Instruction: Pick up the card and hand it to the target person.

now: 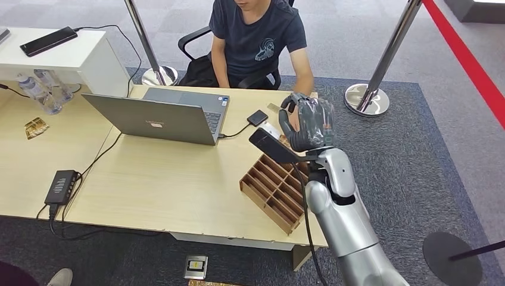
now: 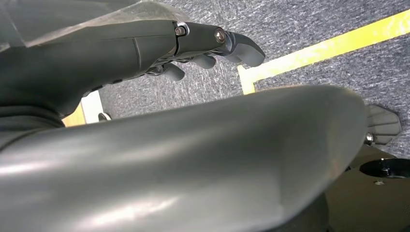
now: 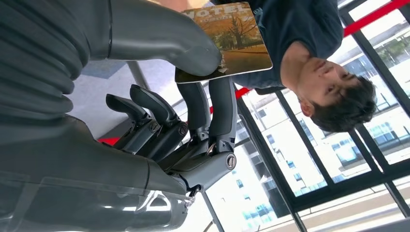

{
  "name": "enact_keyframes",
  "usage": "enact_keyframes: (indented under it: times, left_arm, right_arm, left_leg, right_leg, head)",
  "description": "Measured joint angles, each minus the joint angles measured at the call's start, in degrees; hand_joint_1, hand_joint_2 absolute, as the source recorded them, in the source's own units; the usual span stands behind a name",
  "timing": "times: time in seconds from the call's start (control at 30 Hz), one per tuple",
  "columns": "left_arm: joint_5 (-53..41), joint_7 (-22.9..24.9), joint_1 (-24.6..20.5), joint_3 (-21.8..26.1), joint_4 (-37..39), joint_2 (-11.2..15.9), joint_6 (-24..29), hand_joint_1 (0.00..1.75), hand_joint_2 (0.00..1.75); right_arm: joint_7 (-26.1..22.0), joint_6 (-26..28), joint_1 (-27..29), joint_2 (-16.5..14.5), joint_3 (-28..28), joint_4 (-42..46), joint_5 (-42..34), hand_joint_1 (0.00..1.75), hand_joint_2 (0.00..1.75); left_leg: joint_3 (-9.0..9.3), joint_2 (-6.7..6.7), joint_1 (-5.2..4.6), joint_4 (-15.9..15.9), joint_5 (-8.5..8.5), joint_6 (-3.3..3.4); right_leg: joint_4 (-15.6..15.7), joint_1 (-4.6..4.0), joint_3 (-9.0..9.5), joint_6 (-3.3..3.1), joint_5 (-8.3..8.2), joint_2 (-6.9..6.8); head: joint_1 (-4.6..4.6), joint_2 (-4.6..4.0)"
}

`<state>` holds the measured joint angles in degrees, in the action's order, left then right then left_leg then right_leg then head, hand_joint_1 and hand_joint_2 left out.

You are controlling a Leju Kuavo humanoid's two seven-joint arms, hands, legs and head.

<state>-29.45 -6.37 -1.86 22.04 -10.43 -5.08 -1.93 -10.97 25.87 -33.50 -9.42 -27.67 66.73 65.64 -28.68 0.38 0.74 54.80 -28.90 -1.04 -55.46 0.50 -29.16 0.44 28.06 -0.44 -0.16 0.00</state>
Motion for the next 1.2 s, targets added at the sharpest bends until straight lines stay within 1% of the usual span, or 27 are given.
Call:
enact_keyframes:
  times: [0.17,0.37,0.57,0.93,0.97,1.07,1.1,1.2]
  left_arm:
    - [-0.43,0.0,-0.07,0.12,0.0,-0.2,0.07,0.0,0.0]
    - [-0.38,-0.01,-0.08,0.18,0.0,-0.32,0.21,0.0,0.0]
    - [-0.32,0.02,-0.07,0.22,0.0,-0.32,0.21,0.0,0.0]
    - [-0.12,0.01,-0.05,1.09,0.0,-0.32,0.38,0.0,0.0]
    - [-0.12,0.0,-0.05,1.13,0.0,-0.32,0.39,0.0,0.0]
    - [-0.18,-0.02,-0.03,1.19,0.0,-0.34,0.41,0.0,0.0]
    - [-0.2,-0.02,-0.04,1.21,0.0,-0.34,0.44,0.0,0.0]
    - [-0.2,0.09,-0.04,1.27,0.0,-0.38,0.58,0.0,0.0]
  right_arm:
    - [-0.81,5.99,-4.98,-2.57,-0.33,-9.8,0.22,1.75,1.75]
    - [-1.57,7.73,-8.02,-4.8,-0.43,-18.48,-0.32,1.75,1.75]
    - [-1.29,8.14,-8.87,-5.97,-0.46,-22.19,-0.15,1.75,1.75]
    - [0.32,8.48,-9.45,-6.87,-0.46,-25.84,1.28,1.75,1.75]
    - [0.39,8.5,-9.48,-6.9,-0.46,-26.05,1.31,1.71,1.75]
    - [0.65,8.52,-9.49,-6.91,-0.45,-26.46,1.26,0.4,1.75]
    - [0.69,8.57,-9.49,-6.91,-0.45,-26.54,1.15,0.0,1.75]
    - [0.48,8.68,-9.46,-6.88,-0.43,-26.58,0.15,0.0,1.75]
  left_leg:
    - [0.0,0.0,0.0,0.0,0.01,-0.01]
    - [-0.01,-0.01,0.0,0.0,0.0,-0.01]
    - [-0.02,-0.01,0.0,0.0,0.0,-0.01]
    - [-0.01,-0.01,0.0,0.0,0.0,-0.01]
    - [-0.01,-0.01,0.0,0.0,0.0,-0.01]
    - [-0.01,-0.01,0.0,0.0,0.0,-0.01]
    - [-0.01,-0.01,0.0,0.0,0.0,-0.01]
    - [-0.01,-0.01,0.0,0.0,0.0,-0.01]
  right_leg:
    - [-0.01,0.0,0.0,0.0,0.0,0.0]
    - [0.0,0.0,-0.02,-0.01,0.0,0.0]
    - [0.01,0.0,-0.02,-0.01,0.0,0.0]
    - [0.0,0.0,-0.02,0.0,0.0,0.0]
    - [0.0,0.0,-0.02,0.0,0.0,0.0]
    - [0.0,0.0,-0.03,0.0,0.0,0.0]
    - [0.0,0.0,-0.03,0.0,0.0,0.0]
    - [0.01,0.0,-0.04,-0.01,0.0,0.0]
  head:
    - [0.0,0.0]
    - [0.0,0.0]
    - [0.0,0.0]
    - [0.0,0.0]
    - [0.01,0.0]
    - [0.01,0.0]
    - [0.0,0.0]
    - [0.0,0.0]
